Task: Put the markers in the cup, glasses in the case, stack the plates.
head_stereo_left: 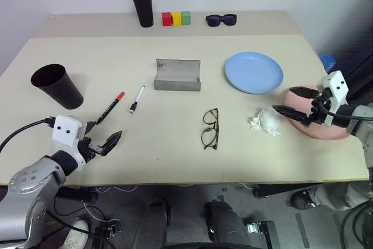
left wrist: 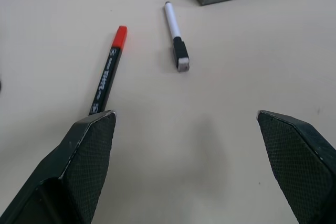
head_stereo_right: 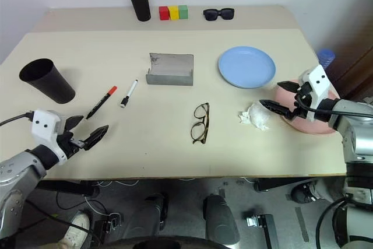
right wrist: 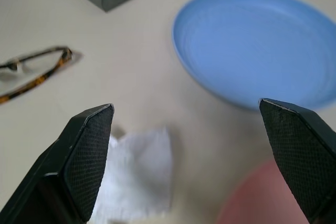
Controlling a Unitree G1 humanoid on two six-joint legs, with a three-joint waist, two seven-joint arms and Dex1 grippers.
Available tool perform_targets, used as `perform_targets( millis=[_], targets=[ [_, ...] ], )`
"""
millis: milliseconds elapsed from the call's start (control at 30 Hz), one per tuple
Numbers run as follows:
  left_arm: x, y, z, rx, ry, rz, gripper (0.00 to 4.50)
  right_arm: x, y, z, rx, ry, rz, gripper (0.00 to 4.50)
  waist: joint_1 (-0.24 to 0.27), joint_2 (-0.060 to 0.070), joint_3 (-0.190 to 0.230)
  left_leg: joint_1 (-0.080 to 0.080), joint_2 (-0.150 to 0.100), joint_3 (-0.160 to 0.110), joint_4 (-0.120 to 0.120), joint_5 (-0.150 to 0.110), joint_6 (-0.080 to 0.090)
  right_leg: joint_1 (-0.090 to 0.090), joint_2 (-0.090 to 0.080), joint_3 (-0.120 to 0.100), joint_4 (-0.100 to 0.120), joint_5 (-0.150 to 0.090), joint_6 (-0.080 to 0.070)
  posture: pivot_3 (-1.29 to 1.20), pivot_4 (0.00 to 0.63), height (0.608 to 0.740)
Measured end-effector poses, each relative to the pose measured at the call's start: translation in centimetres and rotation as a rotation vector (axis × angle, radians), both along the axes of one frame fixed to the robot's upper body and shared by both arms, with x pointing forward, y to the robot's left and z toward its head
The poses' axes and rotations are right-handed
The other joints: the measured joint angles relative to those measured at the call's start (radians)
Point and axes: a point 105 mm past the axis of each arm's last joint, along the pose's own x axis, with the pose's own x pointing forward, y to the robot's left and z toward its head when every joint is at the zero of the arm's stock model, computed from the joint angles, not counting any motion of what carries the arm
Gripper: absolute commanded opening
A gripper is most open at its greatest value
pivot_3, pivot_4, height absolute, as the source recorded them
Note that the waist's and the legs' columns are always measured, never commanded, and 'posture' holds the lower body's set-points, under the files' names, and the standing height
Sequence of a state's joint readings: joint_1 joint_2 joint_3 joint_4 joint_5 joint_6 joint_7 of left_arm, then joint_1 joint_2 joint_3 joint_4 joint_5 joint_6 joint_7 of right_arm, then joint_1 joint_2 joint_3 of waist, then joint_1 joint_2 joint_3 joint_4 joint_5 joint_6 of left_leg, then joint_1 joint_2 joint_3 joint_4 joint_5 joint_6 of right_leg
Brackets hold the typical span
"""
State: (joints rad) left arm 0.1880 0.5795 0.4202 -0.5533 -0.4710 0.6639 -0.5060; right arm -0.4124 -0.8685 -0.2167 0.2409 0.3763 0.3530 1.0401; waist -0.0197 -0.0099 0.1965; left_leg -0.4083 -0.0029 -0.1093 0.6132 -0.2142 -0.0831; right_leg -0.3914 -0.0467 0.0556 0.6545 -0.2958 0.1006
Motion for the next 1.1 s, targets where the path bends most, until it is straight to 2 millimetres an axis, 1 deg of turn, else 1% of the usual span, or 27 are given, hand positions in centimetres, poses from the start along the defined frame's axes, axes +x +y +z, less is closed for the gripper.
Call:
perform_targets(
  millis=[233, 333, 400, 467, 567, 633, 700, 733, 800, 867, 900, 967, 1000, 1100],
  targets=[
    [-0.1, 0.6, 0.1, 0.008, -0.017, 0.034, 4.42, 0.7, 1.8, -0.7, 0.015, -0.001, 0.044, 4.5, 0.002, 0.0, 0.0, 0.0, 0.0, 0.0, 0.0, 0.0, 0.0, 0.0, 0.0, 0.0, 0.0, 0.001, 0.001, 0.0, 0.15, 0.74],
    [0.3, 1.2, 0.3, 0.01, -0.032, 0.071, 4.42, 1.1, 2.7, -0.7, 0.033, -0.017, 0.052, 4.5, 0.001, 0.0, 0.0, 0.0, 0.0, 0.0, 0.0, 0.0, 0.0, 0.0, 0.0, 0.0, 0.0, 0.001, 0.002, 0.0, 0.15, 0.74],
    [0.9, 1.6, 0.7, 0.006, -0.05, 0.109, 4.42, 1.3, 4.2, -0.6, 0.047, -0.036, 0.081, 4.5, 0.001, 0.0, 0.0, 0.0, 0.0, 0.0, 0.0, 0.0, 0.0, 0.0, 0.0, 0.0, 0.0, 0.002, 0.003, 0.0, 0.15, 0.74],
    [1.9, 2.1, 1.2, 0.001, -0.066, 0.161, 4.47, 1.2, 6.5, -0.5, 0.058, -0.061, 0.132, 4.5, -0.001, 0.0, 0.0, 0.0, 0.0, -0.001, 0.0, 0.0, 0.0, 0.0, 0.001, 0.0, 0.0, 0.002, 0.003, 0.0, 0.15, 0.74],
    [3.6, 2.9, 0.8, 0.013, -0.01, 0.282, 4.47, 0.8, 9.8, -0.2, 0.08, -0.096, 0.192, 4.5, 0.0, 0.0, 0.0, 0.0, 0.0, -0.001, 0.0, 0.0, 0.0, 0.0, 0.001, -0.001, 0.001, 0.002, 0.004, 0.0, 0.15, 0.74],
    [4.8, 2.7, 0.7, 0.027, 0.029, 0.336, 4.47, 0.4, 11.9, 0.1, 0.096, -0.109, 0.231, 4.5, 0.005, -0.001, 0.0, -0.001, -0.001, -0.002, 0.001, 0.0, 0.0, 0.0, 0.001, -0.001, 0.001, 0.003, 0.005, 0.0, 0.15, 0.74],
    [6.3, 1.5, 1.1, 0.026, 0.08, 0.339, 4.47, -0.3, 13.5, 0.4, 0.118, -0.118, 0.264, 4.5, 0.012, -0.002, 0.0, -0.002, -0.001, -0.004, 0.001, 0.0, 0.0, 0.0, 0.0, -0.002, 0.001, 0.004, 0.006, 0.0, 0.15, 0.74],
    [7.6, 0.6, 1.7, 0.015, 0.115, 0.335, 4.47, -0.8, 14.7, 0.7, 0.141, -0.128, 0.289, 4.5, 0.013, -0.002, 0.0, -0.002, -0.002, -0.006, 0.002, 0.0, 0.0, 0.001, 0.0, -0.004, 0.001, 0.004, 0.007, 0.0, 0.15, 0.74],
    [9.3, -1.0, 3.0, 0.003, 0.153, 0.31, 4.47, -1.9, 16.8, 1.1, 0.177, -0.142, 0.344, 4.5, 0.006, -0.004, 0.0, -0.002, -0.002, -0.005, 0.002, 0.0, 0.0, 0.001, 0.001, -0.004, 0.001, 0.004, 0.007, 0.0, 0.15, 0.74],
    [10.7, -2.8, 4.1, -0.052, 0.179, 0.266, 4.47, -2.6, 18.1, 0.8, 0.206, -0.13, 0.365, 4.5, 0.002, -0.004, 0.0, -0.002, -0.002, -0.005, 0.001, 0.0, 0.0, 0.0, 0.0, -0.004, 0.001, 0.004, 0.007, 0.0, 0.15, 0.74],
    [11.3, -3.5, 4.3, -0.079, 0.198, 0.245, 4.47, -2.9, 18.6, 0.5, 0.217, -0.118, 0.37, 4.5, -0.001, -0.004, 0.0, -0.002, -0.002, -0.005, 0.001, 0.0, 0.0, 0.0, 0.0, -0.004, 0.001, 0.004, 0.007, 0.0, 0.15, 0.74],
    [12.0, -4.8, 4.2, -0.112, 0.253, 0.202, 4.47, -3.4, 19.4, -0.2, 0.233, -0.094, 0.378, 4.5, -0.007, -0.004, 0.0, -0.002, -0.001, -0.005, 0.0, 0.001, -0.001, -0.002, 0.001, -0.004, 0.003, 0.004, 0.007, 0.0, 0.15, 0.74],
    [12.3, -5.4, 3.8, -0.109, 0.297, 0.183, 4.47, -3.6, 19.8, -0.4, 0.239, -0.086, 0.382, 4.5, -0.008, -0.004, 0.0, -0.002, -0.001, -0.005, 0.0, 0.001, -0.001, -0.002, 0.001, -0.004, 0.005, 0.004, 0.007, 0.0, 0.15, 0.74],
    [12.7, -6.5, 3.0, -0.099, 0.392, 0.159, 4.47, -4.0, 20.8, -0.4, 0.254, -0.091, 0.399, 4.5, -0.017, -0.004, 0.0, -0.002, -0.001, -0.005, 0.0, 0.001, -0.002, -0.003, 0.001, -0.004, 0.007, 0.004, 0.007, 0.0, 0.15, 0.74]
  ],
)
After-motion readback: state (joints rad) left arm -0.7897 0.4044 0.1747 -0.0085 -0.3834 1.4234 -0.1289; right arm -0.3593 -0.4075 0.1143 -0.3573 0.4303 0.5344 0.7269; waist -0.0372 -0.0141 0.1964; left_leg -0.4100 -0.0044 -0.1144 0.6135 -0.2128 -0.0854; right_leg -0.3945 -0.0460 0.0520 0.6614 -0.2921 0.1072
